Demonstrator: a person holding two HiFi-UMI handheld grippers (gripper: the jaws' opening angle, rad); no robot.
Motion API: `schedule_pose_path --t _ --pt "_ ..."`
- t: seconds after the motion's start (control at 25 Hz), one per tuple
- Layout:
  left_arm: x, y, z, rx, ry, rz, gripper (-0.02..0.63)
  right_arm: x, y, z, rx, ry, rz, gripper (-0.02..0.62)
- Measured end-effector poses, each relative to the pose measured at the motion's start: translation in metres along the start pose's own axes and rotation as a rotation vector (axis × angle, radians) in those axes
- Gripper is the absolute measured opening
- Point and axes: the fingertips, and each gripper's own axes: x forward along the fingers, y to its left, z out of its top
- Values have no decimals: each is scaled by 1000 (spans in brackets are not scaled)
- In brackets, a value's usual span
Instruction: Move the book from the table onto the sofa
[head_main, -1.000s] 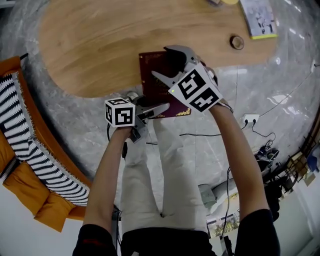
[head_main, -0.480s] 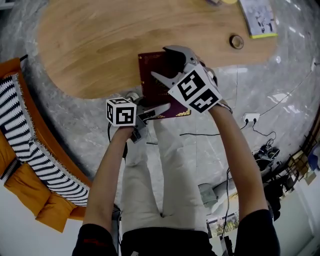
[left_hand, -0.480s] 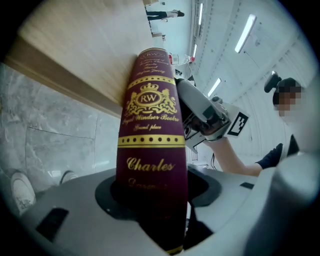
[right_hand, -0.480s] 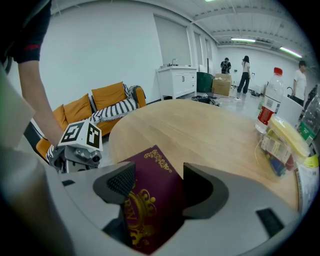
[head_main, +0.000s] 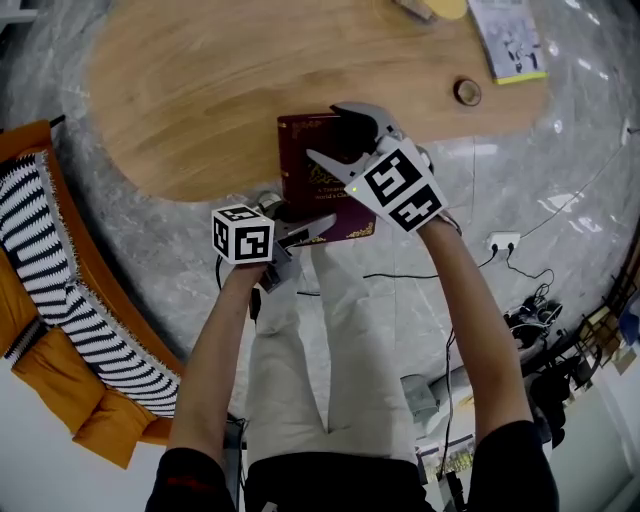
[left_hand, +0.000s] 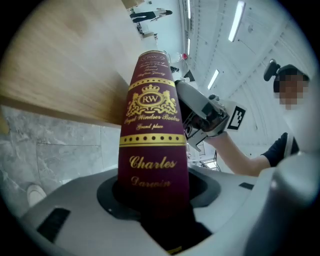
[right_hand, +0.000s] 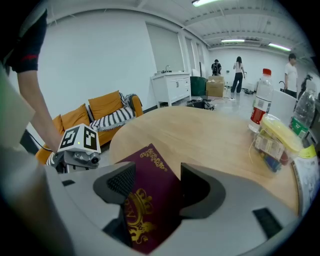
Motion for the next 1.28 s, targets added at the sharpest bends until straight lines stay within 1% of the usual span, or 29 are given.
schedule_pose_path --t 0.04,0.12,0.28,0.4,0.48,0.64,0.72,0.8,0.92,1.08,1.16,1.28 --pt "-2 -2 1 10 0 8 238 -3 0 4 0 -12 -8 296" --pt "-6 -6 3 21 0 19 238 -12 -1 11 11 -39 -24 270" --pt "-18 -21 10 23 -21 35 237 -33 0 25 45 -76 -59 233" --pt "-29 -37 17 23 -38 55 238 -52 1 37 78 -85 -76 177" --pt "-36 -49 21 35 -36 66 238 -65 2 44 114 -94 -84 107" --pt "-49 -76 42 81 -43 102 238 -94 -2 66 179 -149 -108 57" --pt "-55 -95 51 96 -57 116 238 -112 -2 75 213 -169 -112 47" --pt "-64 -112 62 126 -75 131 238 -125 0 88 216 -178 -112 38" --pt "-80 -131 85 178 -115 159 238 -139 1 114 197 -203 -110 32" --pt "-104 -162 105 211 -178 191 238 -165 9 144 186 -236 -102 23" --pt "-118 -179 116 234 -211 213 238 -177 17 156 170 -238 -93 18" --pt "-139 -203 131 285 -265 249 238 -191 31 174 119 -222 -73 17"
